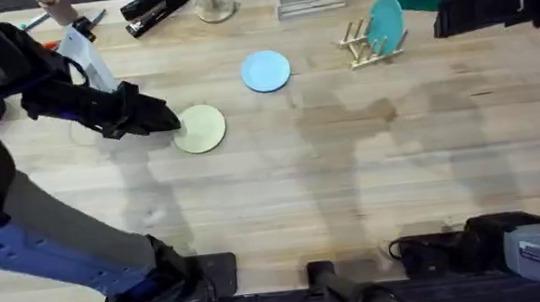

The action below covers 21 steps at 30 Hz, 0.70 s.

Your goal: Pick up the plates from the table one by one and place each into a slot on the dish rack.

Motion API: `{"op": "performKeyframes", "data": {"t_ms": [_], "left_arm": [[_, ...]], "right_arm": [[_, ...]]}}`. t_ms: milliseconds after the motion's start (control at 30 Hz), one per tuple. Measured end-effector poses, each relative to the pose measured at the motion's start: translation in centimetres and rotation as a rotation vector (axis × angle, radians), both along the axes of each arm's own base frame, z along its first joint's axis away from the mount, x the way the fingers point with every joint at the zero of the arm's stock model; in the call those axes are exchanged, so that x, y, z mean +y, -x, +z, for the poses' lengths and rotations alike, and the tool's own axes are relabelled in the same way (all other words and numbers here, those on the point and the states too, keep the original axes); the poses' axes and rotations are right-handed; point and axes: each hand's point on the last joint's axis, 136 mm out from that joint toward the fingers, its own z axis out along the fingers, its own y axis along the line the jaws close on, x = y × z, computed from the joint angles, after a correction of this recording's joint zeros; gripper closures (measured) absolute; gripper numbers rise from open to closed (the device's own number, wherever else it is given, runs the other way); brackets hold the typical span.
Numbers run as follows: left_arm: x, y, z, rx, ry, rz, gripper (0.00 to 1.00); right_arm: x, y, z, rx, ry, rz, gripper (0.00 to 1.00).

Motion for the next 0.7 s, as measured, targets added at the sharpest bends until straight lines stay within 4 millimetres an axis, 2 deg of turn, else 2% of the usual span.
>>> {"op": "performKeyframes", "data": {"t_ms": [200,300,500,700], "left_arm": [[0.2,-0.5,-2.2,0.023,0.01,0.0,0.96],[0.1,-0.8,-2.6,0.022,0.041,0.014,0.96],[-0.8,-1.8,-3.0,0.023,0.161,0.053,0.959],[-0.9,-1.9,-3.1,0.019,0.172,0.058,0.959]], "right_arm": [[0.0,0.0,0.0,0.0,0.0,0.0,0.007],[0.0,0.0,0.0,0.0,0.0,0.0,0.007],[1.6,0.1,0.2,-0.002,-0.079,0.049,0.007],[3.7,-0.7,0.8,-0.019,-0.184,0.103,0.007]]}}
